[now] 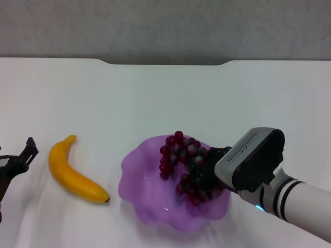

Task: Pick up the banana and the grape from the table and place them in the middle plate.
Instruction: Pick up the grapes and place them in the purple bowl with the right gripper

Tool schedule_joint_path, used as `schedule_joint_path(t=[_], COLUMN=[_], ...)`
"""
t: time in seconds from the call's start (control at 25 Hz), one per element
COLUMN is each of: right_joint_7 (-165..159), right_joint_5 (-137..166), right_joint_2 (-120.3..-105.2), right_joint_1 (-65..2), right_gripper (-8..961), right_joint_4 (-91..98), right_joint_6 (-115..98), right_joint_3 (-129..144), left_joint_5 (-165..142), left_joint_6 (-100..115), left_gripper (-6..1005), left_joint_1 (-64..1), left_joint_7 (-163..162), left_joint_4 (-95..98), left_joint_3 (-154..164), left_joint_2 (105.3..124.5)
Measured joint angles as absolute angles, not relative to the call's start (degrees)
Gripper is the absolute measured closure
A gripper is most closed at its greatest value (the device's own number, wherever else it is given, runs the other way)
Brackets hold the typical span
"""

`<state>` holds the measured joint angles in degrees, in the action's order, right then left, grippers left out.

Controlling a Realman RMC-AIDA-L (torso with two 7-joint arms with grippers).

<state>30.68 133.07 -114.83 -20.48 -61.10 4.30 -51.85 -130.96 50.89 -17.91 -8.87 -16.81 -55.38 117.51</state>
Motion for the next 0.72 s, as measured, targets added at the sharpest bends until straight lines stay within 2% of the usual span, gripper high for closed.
schedule_joint_path(t=[0.36, 0.6, 0.72], right_joint_7=[31.1, 31.2, 31.2], right_joint_5=[133.3, 133.3, 133.5], right_joint_2=[-114.67, -114.55, -114.59], right_joint_1=[-20.1, -19.6, -19.1], right_gripper=[622, 431, 275], right_joint_4=[-63.0, -63.5, -63.5], right_joint_6=[5.0, 5.0, 4.7], right_joint_3=[-50.5, -50.8, -51.0], left_joint_5=[-131.0, -131.0, -131.0], left_joint_6=[50.9, 50.9, 50.9], left_gripper=[96, 96, 96], left_joint_1=[-17.8, -17.8, -17.8], left_joint_7=[-8.9, -8.9, -8.9], left_joint_4=[-16.7, -16.7, -16.7], left_joint_3=[-55.3, -55.4, -55.5], left_joint_2=[117.51, 117.51, 117.51])
